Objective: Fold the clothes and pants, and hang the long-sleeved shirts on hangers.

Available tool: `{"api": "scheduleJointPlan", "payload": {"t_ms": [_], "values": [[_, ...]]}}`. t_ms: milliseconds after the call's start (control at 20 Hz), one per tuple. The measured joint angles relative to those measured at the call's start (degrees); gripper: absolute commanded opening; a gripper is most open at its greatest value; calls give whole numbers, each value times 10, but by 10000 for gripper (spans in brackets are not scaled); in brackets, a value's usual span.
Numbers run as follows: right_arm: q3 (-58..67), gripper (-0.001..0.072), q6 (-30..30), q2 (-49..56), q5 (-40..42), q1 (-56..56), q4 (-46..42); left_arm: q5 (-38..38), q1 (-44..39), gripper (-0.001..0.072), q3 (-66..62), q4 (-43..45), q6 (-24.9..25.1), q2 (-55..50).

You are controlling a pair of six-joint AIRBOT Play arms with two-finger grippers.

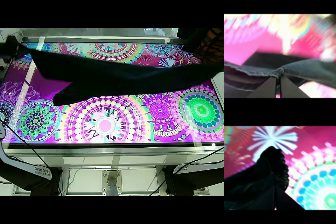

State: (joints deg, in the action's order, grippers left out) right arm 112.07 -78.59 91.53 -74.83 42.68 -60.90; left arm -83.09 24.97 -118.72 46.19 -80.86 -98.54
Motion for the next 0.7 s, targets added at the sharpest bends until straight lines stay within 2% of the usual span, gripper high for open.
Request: {"api": "scheduleJointPlan", "payload": {"t_ms": [250,450,650,700], "values": [[-21,4,-3,2,-102,10,-119,-158,1,19,49,172,-6,-1],[-103,5,0,-1,-139,12,-169,-204,-7,19,104,234,-2,2],[-209,11,21,-3,-132,13,-185,-221,-32,19,153,303,-2,2],[-238,58,31,-3,-123,13,-186,-223,-39,19,167,323,-2,3]]}}
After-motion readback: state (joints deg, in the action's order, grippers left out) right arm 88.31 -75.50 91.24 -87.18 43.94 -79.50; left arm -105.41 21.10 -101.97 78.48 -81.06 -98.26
